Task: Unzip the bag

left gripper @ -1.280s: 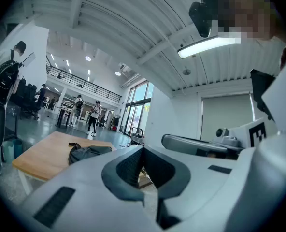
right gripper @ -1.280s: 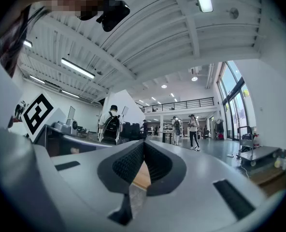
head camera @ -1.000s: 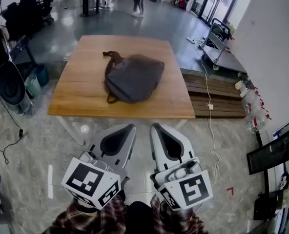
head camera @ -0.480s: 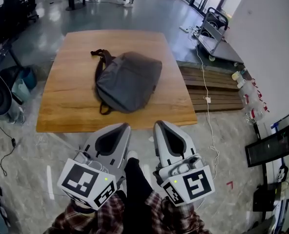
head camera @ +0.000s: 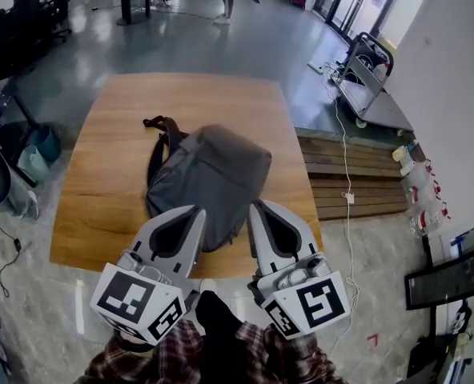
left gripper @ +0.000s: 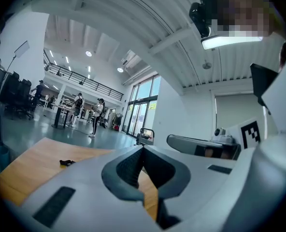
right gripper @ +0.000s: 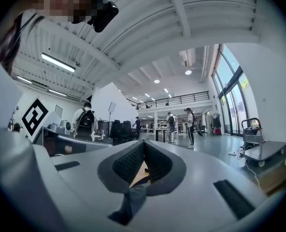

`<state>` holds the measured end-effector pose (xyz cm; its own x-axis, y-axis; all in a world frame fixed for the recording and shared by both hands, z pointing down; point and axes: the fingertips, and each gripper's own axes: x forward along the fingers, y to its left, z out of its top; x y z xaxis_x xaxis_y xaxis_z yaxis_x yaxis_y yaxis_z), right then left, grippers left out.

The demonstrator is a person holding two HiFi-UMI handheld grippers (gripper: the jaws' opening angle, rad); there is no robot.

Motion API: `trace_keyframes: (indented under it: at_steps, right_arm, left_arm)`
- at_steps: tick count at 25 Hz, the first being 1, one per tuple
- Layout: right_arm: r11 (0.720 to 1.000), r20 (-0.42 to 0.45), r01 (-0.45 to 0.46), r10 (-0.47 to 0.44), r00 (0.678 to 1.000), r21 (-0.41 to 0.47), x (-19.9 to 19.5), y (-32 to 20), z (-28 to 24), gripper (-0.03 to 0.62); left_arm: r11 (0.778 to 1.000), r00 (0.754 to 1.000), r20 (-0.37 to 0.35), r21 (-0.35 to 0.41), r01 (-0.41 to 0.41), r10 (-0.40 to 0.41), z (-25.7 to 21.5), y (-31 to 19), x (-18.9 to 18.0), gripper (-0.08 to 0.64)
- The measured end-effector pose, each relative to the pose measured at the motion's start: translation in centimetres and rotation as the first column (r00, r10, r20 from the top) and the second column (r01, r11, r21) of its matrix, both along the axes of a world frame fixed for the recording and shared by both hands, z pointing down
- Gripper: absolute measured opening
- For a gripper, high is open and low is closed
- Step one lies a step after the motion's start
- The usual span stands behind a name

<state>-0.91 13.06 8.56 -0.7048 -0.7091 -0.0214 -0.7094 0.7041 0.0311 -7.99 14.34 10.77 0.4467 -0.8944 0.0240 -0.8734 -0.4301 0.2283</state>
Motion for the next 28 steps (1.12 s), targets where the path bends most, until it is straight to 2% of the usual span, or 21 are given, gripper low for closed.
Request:
trace_keyframes:
  at_steps: [5, 9, 16, 19, 22, 25, 28]
  right_arm:
    - [0.999, -0.007, 0.042, -0.041, 0.999, 0.004, 0.2, -5.1, -0.4, 0.011]
    - [0.998, -0.010, 0.057, -0.057, 0.998, 0.001, -0.3, -7.4, -0.5, 0.011]
    - [1.000, -0.028, 0.019, -0.020, 0.999, -0.002, -0.2, -10.8, -0.4, 0.011]
    - [0.999, -0.033, -0.024, 0.023, 0.999, -0.043, 1.0, -12.2, 1.1, 0.011]
    - [0.990, -0.058, -0.086, 0.080, 0.995, -0.116, 2.9, -13.7, 4.3, 0.011]
    - [0.965, -0.106, -0.156, 0.136, 0.985, -0.209, 4.7, -15.0, 9.5, 0.011]
    - [0.934, -0.178, -0.210, 0.163, 0.970, -0.290, 5.9, -16.0, 15.6, 0.011]
  left_arm:
    - [0.999, 1.000, 0.002, -0.005, 0.031, -0.031, 0.0, -4.7, 0.5, 0.009]
    - [1.000, 1.000, 0.003, -0.014, 0.024, -0.024, 0.0, -7.0, 0.8, 0.009]
    - [0.999, 1.000, 0.004, -0.030, -0.018, 0.018, 0.4, -10.8, 0.9, 0.009]
    - [0.996, 0.998, 0.027, -0.077, -0.053, 0.055, 2.3, -12.4, 1.5, 0.009]
    - [0.984, 0.992, 0.077, -0.155, -0.084, 0.096, 6.1, -14.1, 2.5, 0.009]
    - [0.960, 0.980, 0.121, -0.250, -0.125, 0.159, 10.8, -15.3, 3.9, 0.009]
    - [0.930, 0.969, 0.130, -0.332, -0.157, 0.210, 15.4, -16.6, 4.9, 0.009]
